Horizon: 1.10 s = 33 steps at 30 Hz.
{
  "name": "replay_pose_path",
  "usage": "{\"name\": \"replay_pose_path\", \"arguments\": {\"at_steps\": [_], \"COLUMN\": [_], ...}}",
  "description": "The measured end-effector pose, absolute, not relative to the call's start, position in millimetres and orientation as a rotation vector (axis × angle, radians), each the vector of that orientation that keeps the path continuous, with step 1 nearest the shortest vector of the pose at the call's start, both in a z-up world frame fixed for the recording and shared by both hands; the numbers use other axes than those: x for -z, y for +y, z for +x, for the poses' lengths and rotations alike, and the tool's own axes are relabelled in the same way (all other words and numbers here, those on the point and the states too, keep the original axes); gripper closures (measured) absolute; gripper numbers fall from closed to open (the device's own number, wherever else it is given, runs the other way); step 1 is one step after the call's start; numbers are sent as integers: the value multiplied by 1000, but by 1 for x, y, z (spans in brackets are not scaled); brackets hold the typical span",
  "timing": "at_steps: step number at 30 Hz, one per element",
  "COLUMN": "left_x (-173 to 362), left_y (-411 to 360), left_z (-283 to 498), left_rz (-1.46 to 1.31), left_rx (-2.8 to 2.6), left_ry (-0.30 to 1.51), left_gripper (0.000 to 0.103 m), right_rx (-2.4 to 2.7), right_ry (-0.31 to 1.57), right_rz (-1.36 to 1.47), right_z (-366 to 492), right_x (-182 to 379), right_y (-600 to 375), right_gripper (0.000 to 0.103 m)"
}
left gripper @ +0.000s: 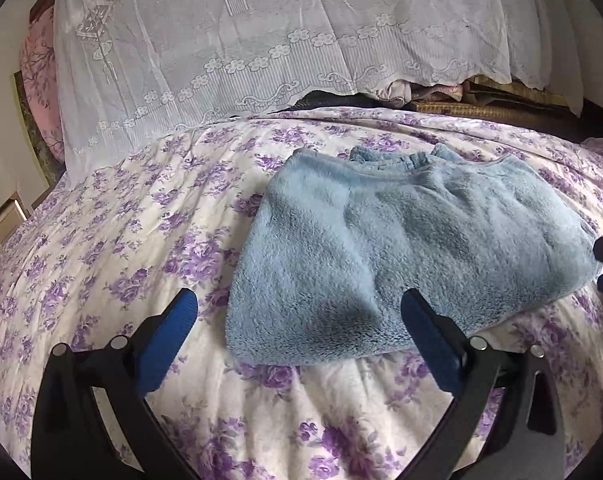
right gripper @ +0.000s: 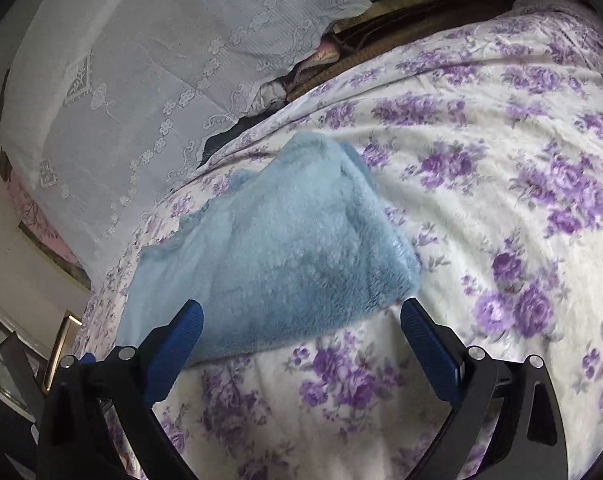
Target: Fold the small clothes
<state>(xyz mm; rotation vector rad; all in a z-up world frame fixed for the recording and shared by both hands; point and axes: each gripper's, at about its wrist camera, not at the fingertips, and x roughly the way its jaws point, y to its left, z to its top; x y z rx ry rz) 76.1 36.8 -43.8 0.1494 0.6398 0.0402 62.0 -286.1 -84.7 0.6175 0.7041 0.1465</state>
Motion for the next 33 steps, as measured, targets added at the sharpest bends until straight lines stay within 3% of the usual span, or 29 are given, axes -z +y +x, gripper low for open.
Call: {"name": "replay_pose_path", "arguments": {"at_steps": [20,27,33], "left_x": [31,72,54], "left_y": [10,2,2], "left_z": [113,152,133], "left_rz": [113,106,113], "left_rx": [-14,-4,11], "left_ry": [661,781,705], "left_gripper": [4,4,5], "right_rx": [-146,-153,-186], "right_ry": [683,678,660], "right_rz": [668,680,729], "right_z": [62,61,56], "right_x": [95,96,95], "right_y": [-287,-289,-298], "right_gripper": [3,3,3]}}
